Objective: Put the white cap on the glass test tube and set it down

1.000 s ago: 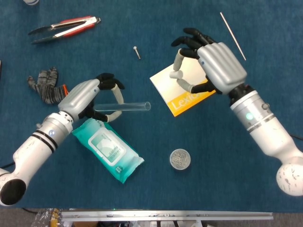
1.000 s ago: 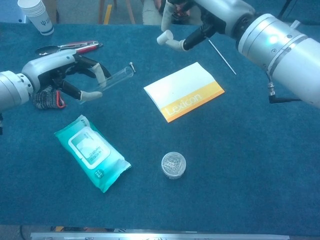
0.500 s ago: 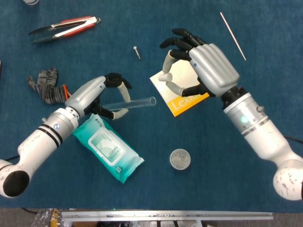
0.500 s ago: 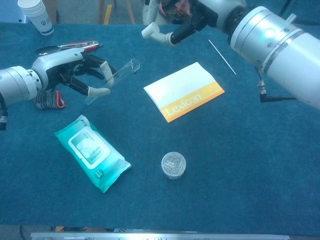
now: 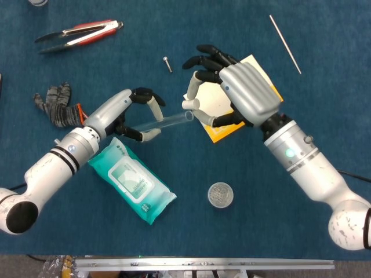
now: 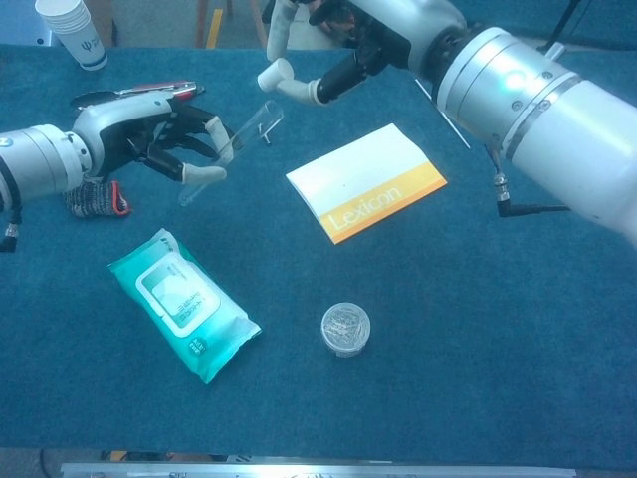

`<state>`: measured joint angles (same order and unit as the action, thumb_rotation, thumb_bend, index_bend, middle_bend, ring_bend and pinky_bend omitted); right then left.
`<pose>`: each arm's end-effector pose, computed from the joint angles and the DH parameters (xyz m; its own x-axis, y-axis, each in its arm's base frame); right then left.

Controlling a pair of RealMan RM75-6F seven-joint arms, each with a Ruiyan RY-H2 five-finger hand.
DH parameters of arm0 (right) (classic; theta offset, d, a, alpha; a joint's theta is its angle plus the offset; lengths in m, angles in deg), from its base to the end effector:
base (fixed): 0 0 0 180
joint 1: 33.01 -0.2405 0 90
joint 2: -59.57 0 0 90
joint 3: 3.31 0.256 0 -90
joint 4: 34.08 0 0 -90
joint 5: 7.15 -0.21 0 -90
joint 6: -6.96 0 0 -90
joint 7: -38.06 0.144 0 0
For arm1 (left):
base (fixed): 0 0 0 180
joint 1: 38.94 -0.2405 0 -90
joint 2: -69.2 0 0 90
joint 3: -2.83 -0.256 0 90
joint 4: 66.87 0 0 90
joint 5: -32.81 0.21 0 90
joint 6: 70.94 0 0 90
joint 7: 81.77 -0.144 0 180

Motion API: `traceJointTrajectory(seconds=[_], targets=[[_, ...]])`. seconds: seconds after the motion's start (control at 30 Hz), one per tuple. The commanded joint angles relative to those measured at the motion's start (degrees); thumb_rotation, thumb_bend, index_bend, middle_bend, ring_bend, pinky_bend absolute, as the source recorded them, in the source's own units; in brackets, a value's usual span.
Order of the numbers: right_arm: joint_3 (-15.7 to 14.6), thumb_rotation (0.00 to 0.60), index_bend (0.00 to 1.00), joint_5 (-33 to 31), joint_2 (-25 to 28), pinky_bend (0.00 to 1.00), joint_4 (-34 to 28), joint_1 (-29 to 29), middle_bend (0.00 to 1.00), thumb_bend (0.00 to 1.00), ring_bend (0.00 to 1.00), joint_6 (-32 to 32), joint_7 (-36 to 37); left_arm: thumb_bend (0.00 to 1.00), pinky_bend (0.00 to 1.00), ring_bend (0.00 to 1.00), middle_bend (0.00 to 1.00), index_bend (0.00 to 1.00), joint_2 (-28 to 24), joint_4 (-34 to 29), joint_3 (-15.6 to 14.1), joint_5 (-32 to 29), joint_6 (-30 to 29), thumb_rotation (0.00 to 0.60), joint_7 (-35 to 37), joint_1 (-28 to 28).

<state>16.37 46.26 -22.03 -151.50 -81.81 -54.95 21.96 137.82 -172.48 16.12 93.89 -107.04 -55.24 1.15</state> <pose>-0.0059 -0.2964 0.0408 -0.0089 -0.3921 0.9199 -0.8830 -0.4287 -0.1913 -0.1368 0.3074 0.0373 -0.2832 0.6759 0.6805 0.9357 0.0392 0.3505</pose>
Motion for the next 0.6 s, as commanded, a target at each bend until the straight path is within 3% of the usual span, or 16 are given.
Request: traceJointTrajectory(seconds=[0.03,0.6], targets=[[-0.2,0.600,0.63,-0.1,0.0,0.19,-0.2,0.0,0.28,0.33,0.09,-0.2,0.0,0.30,0.14,0.09,0.27,0.57,-0.3,0.4,0.5,0.6,0.5,0.600,1.4,-0.2],[-1.0,0.600,0.63,-0.4,-0.3,0.19,0.2,-0.5,0.28,0.33,0.09,-0.2,1.0,0.30,0.14,0.09,0.26,0.57,-0.5,2.1,1.0,3.7,2.0,0.600,5.6,-0.5]])
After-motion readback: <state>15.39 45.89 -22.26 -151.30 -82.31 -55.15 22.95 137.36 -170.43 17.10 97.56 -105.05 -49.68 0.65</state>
